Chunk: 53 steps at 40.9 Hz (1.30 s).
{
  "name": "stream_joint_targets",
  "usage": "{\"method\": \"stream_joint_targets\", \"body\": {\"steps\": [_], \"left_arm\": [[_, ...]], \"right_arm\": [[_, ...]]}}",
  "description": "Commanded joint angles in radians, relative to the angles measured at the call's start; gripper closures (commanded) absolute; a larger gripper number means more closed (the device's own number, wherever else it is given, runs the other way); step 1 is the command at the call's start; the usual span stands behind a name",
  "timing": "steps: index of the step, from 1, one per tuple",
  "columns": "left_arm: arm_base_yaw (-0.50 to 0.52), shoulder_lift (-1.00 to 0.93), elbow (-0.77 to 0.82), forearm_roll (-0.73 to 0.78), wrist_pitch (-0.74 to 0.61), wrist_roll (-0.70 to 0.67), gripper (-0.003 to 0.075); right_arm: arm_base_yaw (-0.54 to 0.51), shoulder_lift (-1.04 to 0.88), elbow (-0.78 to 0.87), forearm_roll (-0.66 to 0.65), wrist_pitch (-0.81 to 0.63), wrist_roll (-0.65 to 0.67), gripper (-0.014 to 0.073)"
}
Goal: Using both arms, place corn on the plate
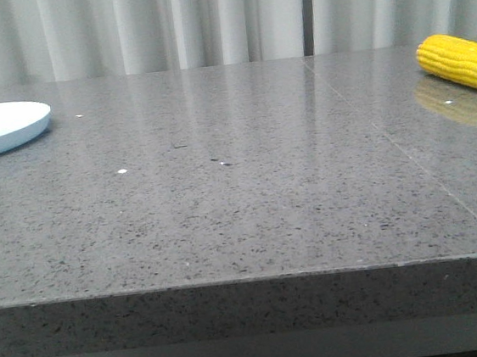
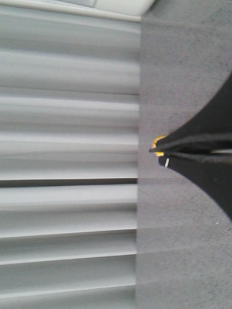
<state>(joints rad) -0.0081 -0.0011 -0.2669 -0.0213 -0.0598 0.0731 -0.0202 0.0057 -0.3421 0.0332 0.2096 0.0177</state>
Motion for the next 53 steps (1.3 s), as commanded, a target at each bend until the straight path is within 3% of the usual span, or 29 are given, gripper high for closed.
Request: {"method": "stream_joint_targets", "body": {"steps": [1, 9, 15, 23, 41, 43, 47, 50, 53], "left_arm": [[0.002, 0.054, -0.157, -0.009, 0.012, -0.001, 0.0741], [0.002, 0.225, -0.451, -0.009, 0.306, -0.001, 0.0741], [0.002, 0.339, -0.560, -0.009, 0.476, -0.001, 0.0741], [0.002, 0.424, -0.536, -0.009, 0.516, -0.001, 0.0741], [0.002, 0.494, -0.387, -0.009, 0.508, -0.001, 0.0740], [0.002, 0.506, -0.385, -0.009, 0.520, -0.001, 0.0738], [0.002, 0.530, -0.385, -0.009, 0.521, -0.001, 0.0666], [0.002, 0.543, -0.385, -0.009, 0.521, -0.001, 0.0545], [0.002, 0.552, -0.385, -0.009, 0.522, -0.001, 0.0393]], "right_arm": [[-0.003, 0.074, -0.148, -0.004, 0.017, -0.008, 0.0661], [-0.003, 0.256, -0.391, -0.004, 0.203, -0.008, 0.0661], [-0.003, 0.369, -0.483, -0.004, 0.315, -0.008, 0.0661], [-0.003, 0.478, -0.474, -0.004, 0.382, -0.008, 0.0661], [-0.003, 0.648, -0.387, -0.004, 0.377, -0.008, 0.0640], [-0.003, 0.664, -0.387, -0.004, 0.377, -0.008, 0.0587], [-0.003, 0.693, -0.387, -0.004, 0.377, -0.009, 0.0377], [-0.003, 0.710, -0.387, -0.004, 0.377, -0.009, 0.0169], [-0.003, 0.718, -0.387, -0.004, 0.377, -0.009, 0.0034]]}}
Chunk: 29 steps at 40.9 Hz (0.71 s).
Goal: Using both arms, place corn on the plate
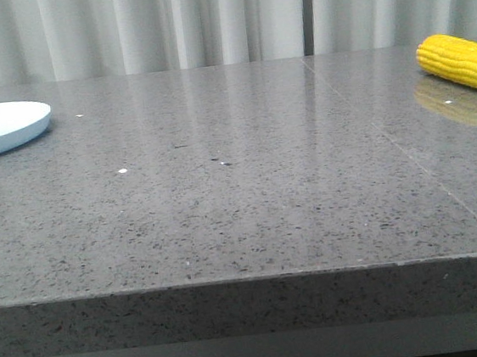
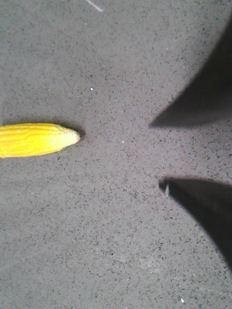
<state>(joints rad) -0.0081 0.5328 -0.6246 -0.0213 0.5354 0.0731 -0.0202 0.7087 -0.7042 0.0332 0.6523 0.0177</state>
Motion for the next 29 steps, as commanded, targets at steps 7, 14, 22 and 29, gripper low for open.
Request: {"method": "stream_joint_targets", "body": {"steps": [7, 14, 22, 29], "left_arm": [[0.002, 0.050, -0.038, -0.007, -0.062, -0.001, 0.0211], [0.002, 0.138, -0.126, 0.021, 0.053, -0.001, 0.0219], [0.002, 0.278, -0.258, 0.021, 0.164, -0.001, 0.0219], [0.002, 0.418, -0.360, 0.033, 0.181, -0.001, 0.0219]], "right_arm": [[-0.003, 0.021, -0.025, -0.004, -0.069, -0.009, -0.0020], [-0.003, 0.021, -0.025, -0.004, -0.105, -0.009, -0.0020], [-0.003, 0.021, -0.025, -0.004, -0.105, -0.009, -0.0020], [-0.003, 0.021, -0.025, -0.004, -0.105, -0.009, -0.0020]]}}
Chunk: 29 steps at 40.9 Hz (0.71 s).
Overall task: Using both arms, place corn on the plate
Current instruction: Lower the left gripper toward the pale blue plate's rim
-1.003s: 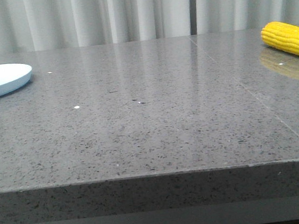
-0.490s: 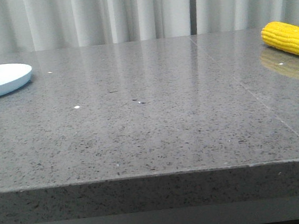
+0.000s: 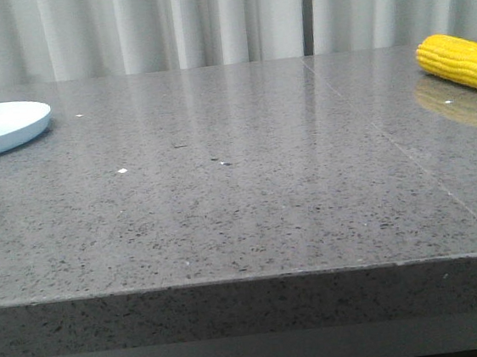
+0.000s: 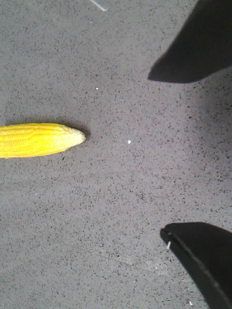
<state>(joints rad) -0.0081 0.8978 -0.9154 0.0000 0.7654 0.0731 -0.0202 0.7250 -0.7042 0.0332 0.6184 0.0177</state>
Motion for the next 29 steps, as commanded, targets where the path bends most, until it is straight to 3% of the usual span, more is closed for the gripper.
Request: {"method": "stream_joint_targets", "body": {"steps": [1, 8, 17, 29], "left_arm": [[0.002, 0.079, -0.086, 0.022, -0.044, -0.001, 0.0219], [0.025, 0.236, -0.189, 0.048, 0.002, -0.001, 0.0219], [0.141, 0.411, -0.295, 0.014, 0.006, 0.001, 0.0219], [0.279, 0.611, -0.398, -0.323, 0.008, 0.243, 0.0219]], "right_arm": [[-0.003, 0.005, -0.025, -0.004, -0.071, -0.009, -0.0020], [-0.003, 0.005, -0.025, -0.004, -0.071, -0.009, -0.0020], [-0.003, 0.005, -0.025, -0.004, -0.071, -0.009, -0.0020], [-0.003, 0.005, -0.025, -0.004, -0.071, -0.009, -0.0020]]}}
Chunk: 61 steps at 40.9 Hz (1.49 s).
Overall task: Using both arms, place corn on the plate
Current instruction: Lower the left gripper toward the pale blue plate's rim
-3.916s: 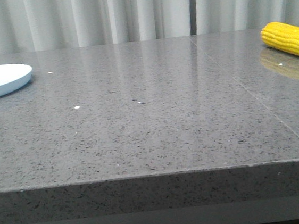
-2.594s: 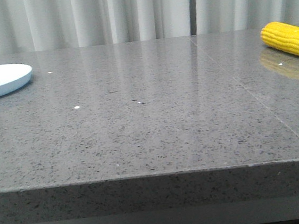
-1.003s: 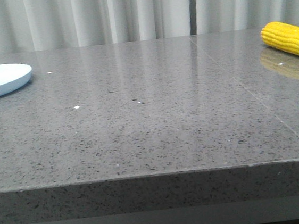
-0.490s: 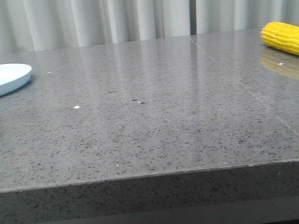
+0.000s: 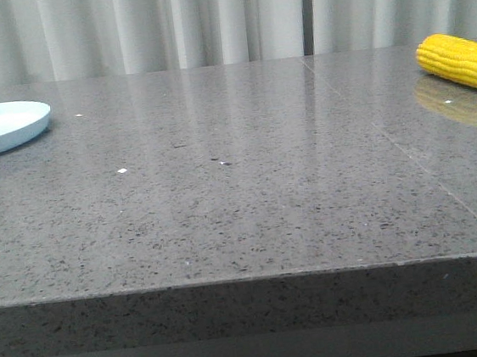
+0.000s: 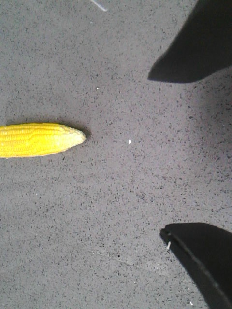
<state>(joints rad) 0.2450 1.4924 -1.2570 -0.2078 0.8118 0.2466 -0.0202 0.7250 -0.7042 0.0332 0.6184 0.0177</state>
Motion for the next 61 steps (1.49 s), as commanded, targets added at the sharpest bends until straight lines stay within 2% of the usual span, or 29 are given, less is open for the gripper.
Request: {"method": "stream_joint_targets", "body": {"steps": [1, 17, 23, 27, 35, 37, 51, 61], "left_arm": [[0.032, 0.032, -0.064, -0.131, -0.038, 0.075, 0.0219], [0.047, 0.272, -0.219, -0.212, -0.024, 0.094, 0.0220], [0.047, 0.327, -0.265, -0.213, -0.015, 0.094, 0.0266], [0.047, 0.341, -0.271, -0.213, -0.015, 0.094, 0.0369], [0.047, 0.344, -0.271, -0.213, -0.019, 0.094, 0.0676], [0.047, 0.344, -0.273, -0.213, -0.019, 0.094, 0.0733], [0.041, 0.309, -0.275, -0.255, 0.012, 0.096, 0.0741], [-0.040, 0.224, -0.276, -0.262, 0.028, 0.096, 0.0741]], "right_arm": [[-0.003, 0.005, -0.025, -0.004, -0.071, -0.009, -0.0020], [-0.003, 0.005, -0.025, -0.004, -0.071, -0.009, -0.0020], [-0.003, 0.005, -0.025, -0.004, -0.071, -0.009, -0.0020], [-0.003, 0.005, -0.025, -0.004, -0.071, -0.009, -0.0020], [-0.003, 0.005, -0.025, -0.004, -0.071, -0.009, -0.0020], [-0.003, 0.005, -0.025, -0.004, -0.071, -0.009, -0.0020], [-0.003, 0.005, -0.025, -0.004, -0.071, -0.009, -0.0020], [-0.003, 0.005, -0.025, -0.004, -0.071, -0.009, -0.0020]]}}
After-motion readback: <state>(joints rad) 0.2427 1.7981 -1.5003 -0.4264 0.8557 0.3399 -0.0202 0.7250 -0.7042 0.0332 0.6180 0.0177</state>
